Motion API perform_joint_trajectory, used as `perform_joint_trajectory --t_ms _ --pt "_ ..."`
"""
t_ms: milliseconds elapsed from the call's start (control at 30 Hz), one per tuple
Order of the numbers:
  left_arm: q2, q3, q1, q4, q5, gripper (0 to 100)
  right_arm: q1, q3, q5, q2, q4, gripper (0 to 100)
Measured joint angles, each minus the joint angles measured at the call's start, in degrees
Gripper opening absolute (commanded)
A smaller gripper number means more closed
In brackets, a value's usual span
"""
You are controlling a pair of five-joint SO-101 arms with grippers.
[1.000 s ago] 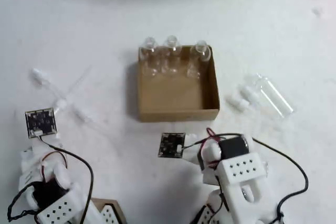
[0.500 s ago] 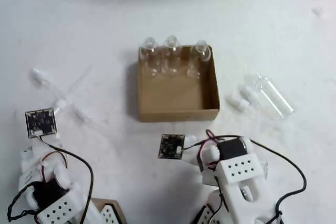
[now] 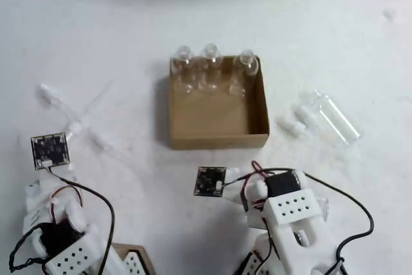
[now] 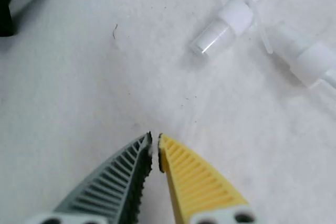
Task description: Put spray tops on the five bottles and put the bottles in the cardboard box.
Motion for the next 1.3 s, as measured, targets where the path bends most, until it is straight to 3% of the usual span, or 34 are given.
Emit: perform_joint_trajectory --t_ms 133,600,833,1300 --pt "0.0 0.0 0.0 0.0 0.0 3 0.0 0.1 0.0 0.0 0.0 9.1" --pt "0.0 0.0 0.0 0.0 0.0 3 0.0 -0.5 0.0 0.5 0.1 7.8" --pt "0.0 0.0 0.0 0.0 0.0 3 0.0 -9.6 -0.4 0.8 3.5 2.0" --pt "0.0 0.0 0.0 0.0 0.0 3 0.0 -36.7 -18.7 0.8 6.5 2.0"
